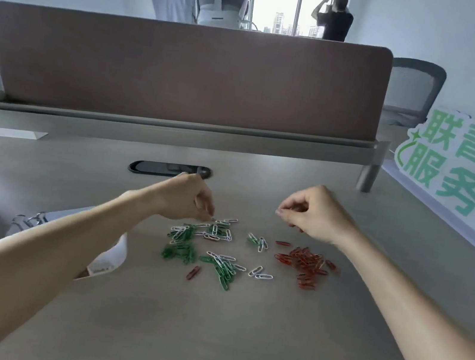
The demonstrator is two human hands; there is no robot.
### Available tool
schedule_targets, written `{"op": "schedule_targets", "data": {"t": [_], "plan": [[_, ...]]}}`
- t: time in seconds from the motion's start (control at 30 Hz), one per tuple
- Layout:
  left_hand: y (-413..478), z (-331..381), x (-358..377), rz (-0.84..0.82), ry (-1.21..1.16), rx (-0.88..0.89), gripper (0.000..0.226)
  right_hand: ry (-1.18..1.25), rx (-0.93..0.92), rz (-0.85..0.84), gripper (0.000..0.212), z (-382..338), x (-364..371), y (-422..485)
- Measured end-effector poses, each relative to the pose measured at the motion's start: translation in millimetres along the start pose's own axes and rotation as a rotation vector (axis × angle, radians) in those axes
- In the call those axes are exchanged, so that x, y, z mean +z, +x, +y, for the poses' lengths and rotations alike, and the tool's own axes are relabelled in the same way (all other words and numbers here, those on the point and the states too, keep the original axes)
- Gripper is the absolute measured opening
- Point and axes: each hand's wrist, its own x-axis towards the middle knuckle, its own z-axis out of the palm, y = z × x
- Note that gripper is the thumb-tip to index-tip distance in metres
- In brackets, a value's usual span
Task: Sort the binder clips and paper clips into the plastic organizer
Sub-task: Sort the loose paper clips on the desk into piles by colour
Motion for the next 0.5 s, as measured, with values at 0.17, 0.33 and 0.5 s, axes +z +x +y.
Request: {"op": "schedule_targets", "data": {"t": [0.17, 0.33, 0.5], "plan": [[-13, -19, 7, -0.006, 0.029, 0.004, 0.007, -0.134, -0.119, -0.206, 0.012, -33, 57, 22], [-16, -23, 12, -0.005, 0.036, 0.037, 0.008, -0.244, -0.181, -0.305, 0.01, -42, 83, 32], [-15, -25, 11, 0.005, 0.034, 0.039, 0.008, -0.29, -0.145, -0.25, 0.009, -34, 82, 35]]}}
